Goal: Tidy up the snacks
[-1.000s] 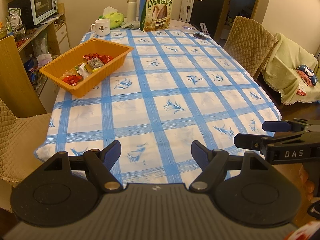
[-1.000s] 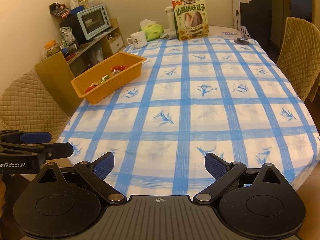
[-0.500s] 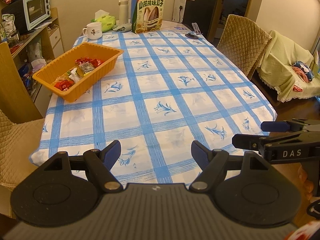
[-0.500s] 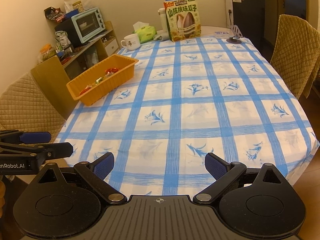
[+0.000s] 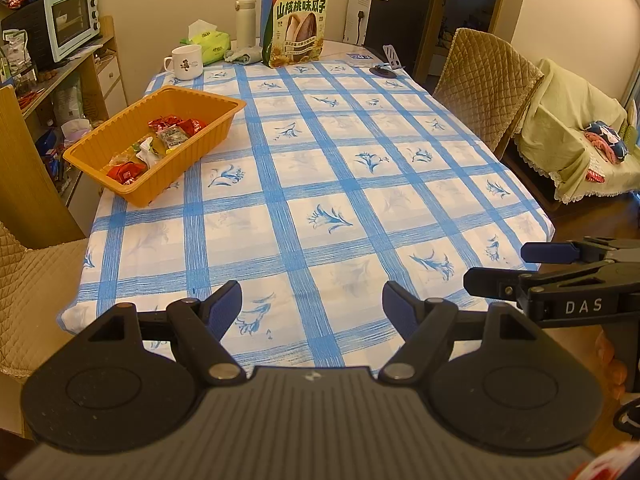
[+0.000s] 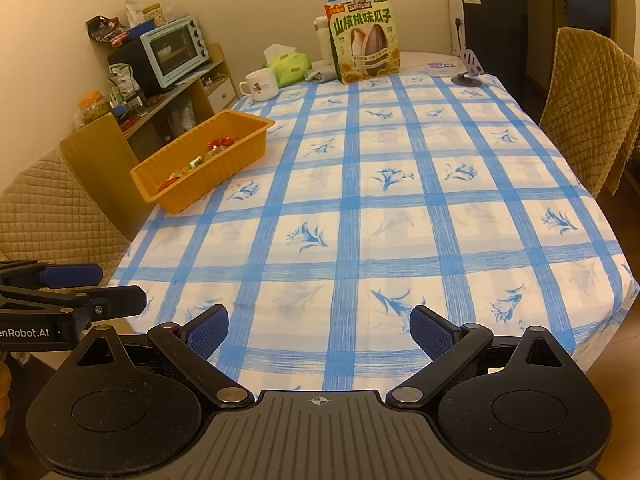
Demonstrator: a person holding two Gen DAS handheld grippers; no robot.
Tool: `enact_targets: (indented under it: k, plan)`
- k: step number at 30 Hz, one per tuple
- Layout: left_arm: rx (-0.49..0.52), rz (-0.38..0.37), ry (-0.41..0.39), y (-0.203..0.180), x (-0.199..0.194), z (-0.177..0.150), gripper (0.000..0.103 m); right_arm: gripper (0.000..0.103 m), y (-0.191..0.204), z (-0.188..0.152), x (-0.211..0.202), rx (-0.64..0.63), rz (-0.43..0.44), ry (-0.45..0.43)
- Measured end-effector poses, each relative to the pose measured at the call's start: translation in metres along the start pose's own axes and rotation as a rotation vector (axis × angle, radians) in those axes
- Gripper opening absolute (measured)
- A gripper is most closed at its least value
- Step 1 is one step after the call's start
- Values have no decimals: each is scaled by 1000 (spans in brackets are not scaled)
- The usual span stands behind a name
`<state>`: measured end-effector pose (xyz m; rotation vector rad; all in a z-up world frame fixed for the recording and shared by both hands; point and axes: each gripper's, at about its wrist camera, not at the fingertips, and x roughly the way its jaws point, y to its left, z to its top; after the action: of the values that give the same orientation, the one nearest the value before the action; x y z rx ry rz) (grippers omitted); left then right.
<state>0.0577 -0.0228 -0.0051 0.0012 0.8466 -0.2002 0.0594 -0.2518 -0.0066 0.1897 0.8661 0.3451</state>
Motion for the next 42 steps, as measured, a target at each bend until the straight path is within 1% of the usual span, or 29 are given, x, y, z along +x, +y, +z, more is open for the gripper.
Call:
enact_targets:
  k: [37, 42]
  plan:
    - [-1, 0, -2, 1, -2, -2, 76, 97, 1, 0, 1, -3, 1, -1]
    - [-4, 3, -4, 3, -1, 0, 76, 97, 9, 1, 0, -8, 2, -2]
